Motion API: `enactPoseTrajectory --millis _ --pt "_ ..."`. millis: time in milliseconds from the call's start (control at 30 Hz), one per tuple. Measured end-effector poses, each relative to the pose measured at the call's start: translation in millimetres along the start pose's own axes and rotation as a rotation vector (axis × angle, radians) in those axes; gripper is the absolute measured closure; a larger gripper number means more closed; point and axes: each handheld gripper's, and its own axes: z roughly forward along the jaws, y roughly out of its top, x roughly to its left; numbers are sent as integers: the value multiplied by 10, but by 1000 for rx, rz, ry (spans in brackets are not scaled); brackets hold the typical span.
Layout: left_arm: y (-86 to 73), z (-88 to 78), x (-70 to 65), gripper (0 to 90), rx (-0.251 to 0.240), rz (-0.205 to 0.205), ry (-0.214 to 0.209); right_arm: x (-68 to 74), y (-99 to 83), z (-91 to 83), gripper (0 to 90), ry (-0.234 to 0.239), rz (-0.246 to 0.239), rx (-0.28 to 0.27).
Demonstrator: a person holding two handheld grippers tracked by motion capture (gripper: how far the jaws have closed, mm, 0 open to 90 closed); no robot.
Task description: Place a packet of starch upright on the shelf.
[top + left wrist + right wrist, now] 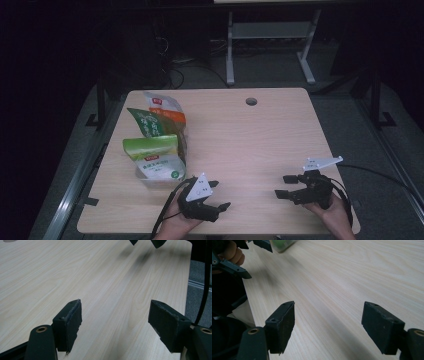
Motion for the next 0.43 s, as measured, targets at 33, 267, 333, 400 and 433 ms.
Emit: enactPoseTrajectory --millis 33,267,333,400,433 --pt "1 0 1 264 0 0 -1 6 -10 -2 256 1 -1 -6" --pt "1 0 -6 262 3 2 -4 37 -56 -3 255 -4 -3 -24" --pt "1 -2 -4 260 2 5 -3 48 -66 -10 255 -7 -2 -23" --pt "4 -1 -6 256 -1 5 -2 65 -72 -25 255 -9 -7 -30" --pt "6 0 -8 257 -2 3 -3 71 -74 -31 253 -13 -13 -34"
